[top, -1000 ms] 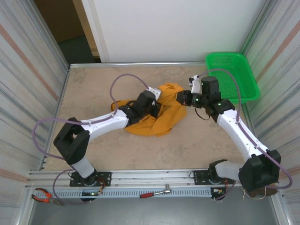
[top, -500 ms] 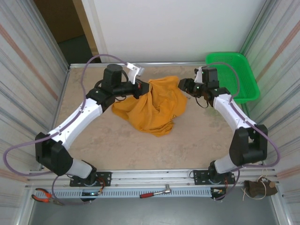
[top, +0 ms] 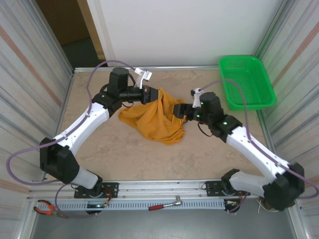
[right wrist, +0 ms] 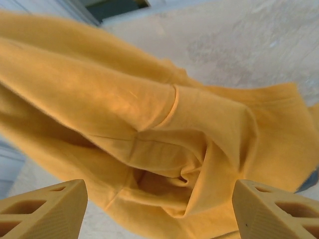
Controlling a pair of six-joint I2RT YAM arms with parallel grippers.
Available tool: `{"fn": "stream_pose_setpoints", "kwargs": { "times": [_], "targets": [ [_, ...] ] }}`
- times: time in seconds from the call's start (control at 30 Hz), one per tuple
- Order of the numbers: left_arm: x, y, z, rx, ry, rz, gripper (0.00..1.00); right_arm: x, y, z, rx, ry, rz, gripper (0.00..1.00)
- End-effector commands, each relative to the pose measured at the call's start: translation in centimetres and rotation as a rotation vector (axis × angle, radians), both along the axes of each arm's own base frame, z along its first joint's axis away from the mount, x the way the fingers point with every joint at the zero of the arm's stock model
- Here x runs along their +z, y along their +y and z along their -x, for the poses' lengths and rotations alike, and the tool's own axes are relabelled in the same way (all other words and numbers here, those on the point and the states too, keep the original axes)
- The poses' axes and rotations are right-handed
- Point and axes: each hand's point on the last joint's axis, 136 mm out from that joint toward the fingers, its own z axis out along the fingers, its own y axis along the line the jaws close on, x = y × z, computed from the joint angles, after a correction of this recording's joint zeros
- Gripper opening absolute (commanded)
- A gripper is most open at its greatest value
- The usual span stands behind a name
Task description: Fold the inside-out t-shirt
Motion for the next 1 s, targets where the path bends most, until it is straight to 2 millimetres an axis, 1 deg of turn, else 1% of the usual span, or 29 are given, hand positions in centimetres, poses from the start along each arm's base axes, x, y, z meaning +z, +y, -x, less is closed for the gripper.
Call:
{"fn": "stream_pose_setpoints", "kwargs": {
  "times": [0.0, 0.13, 0.17, 0.2, 0.23, 0.27, 0.3, 0.33, 0.37, 0.47, 0.53, 0.63, 0.7, 0.73, 0.8, 0.83, 0.87, 0.9, 0.97],
  "targets": [
    [1.6, -0.3, 0.3, -0.033, -0.012, 0.05, 0.0, -1.1, 1.6, -1.3, 0.012, -0.038, 0.081, 0.76],
    [2.1, -0.4, 0.5, -0.042, -0.005, 0.07, 0.0, -1.2, 2.9, -3.2, 0.008, -0.04, 0.077, 0.7],
    [2.1, -0.4, 0.6, -0.042, -0.004, 0.074, 0.0, -1.1, 3.2, -3.6, 0.008, -0.041, 0.074, 0.67],
    [2.2, -0.4, 0.6, -0.042, -0.002, 0.077, 0.0, -0.9, 3.7, -4.1, 0.017, -0.042, 0.066, 0.62],
    [2.3, -0.3, 0.7, -0.041, -0.002, 0.081, 0.0, -0.8, 4.1, -4.5, 0.027, -0.043, 0.065, 0.5],
    [2.3, -0.3, 0.7, -0.039, -0.002, 0.081, 0.0, -0.6, 4.3, -4.8, 0.036, -0.044, 0.069, 0.36],
    [2.2, -0.2, 0.6, -0.034, 0.002, 0.083, 0.0, -0.3, 4.5, -5.0, 0.052, -0.04, 0.073, 0.18],
    [2.3, 0.0, 0.4, -0.03, 0.006, 0.088, 0.0, 0.2, 4.4, -5.0, 0.069, -0.039, 0.074, 0.03],
    [2.3, 0.3, 0.1, -0.02, 0.008, 0.091, 0.0, 0.8, 4.2, -4.8, 0.085, -0.042, 0.075, 0.0],
    [2.9, 1.9, -1.6, 0.037, 0.009, 0.115, 0.0, 4.0, 3.0, -3.1, 0.149, -0.068, 0.032, 0.0],
    [2.8, 3.3, -3.5, 0.097, 0.023, 0.12, 0.0, 6.9, 2.4, -1.1, 0.226, -0.082, -0.036, 0.0],
    [1.9, 4.5, -6.4, 0.152, 0.053, 0.108, 0.0, 9.9, 2.0, 1.5, 0.329, -0.099, -0.133, 0.0],
    [1.0, 4.6, -8.3, 0.165, 0.076, 0.104, 0.0, 11.4, 2.2, 3.0, 0.414, -0.11, -0.219, 0.0],
    [0.6, 4.6, -9.2, 0.174, 0.082, 0.098, 0.11, 12.0, 2.4, 3.5, 0.443, -0.12, -0.262, 0.0],
    [-0.4, 4.6, -10.8, 0.211, 0.098, 0.075, 0.35, 12.5, 2.4, 3.6, 0.452, -0.13, -0.309, 0.0],
    [-0.9, 4.6, -11.3, 0.219, 0.106, 0.065, 0.42, 12.4, 2.2, 3.0, 0.433, -0.126, -0.321, 0.0],
    [-1.0, 4.7, -11.4, 0.227, 0.106, 0.061, 0.45, 12.0, 2.0, 2.6, 0.419, -0.114, -0.329, 0.0],
    [-0.9, 4.8, -11.3, 0.234, 0.101, 0.065, 0.49, 11.6, 1.8, 2.1, 0.404, -0.103, -0.337, 0.0],
    [-0.9, 5.2, -10.1, 0.258, 0.084, 0.068, 0.55, 10.7, 1.3, 1.2, 0.36, -0.083, -0.34, 0.0]
  ]
}}
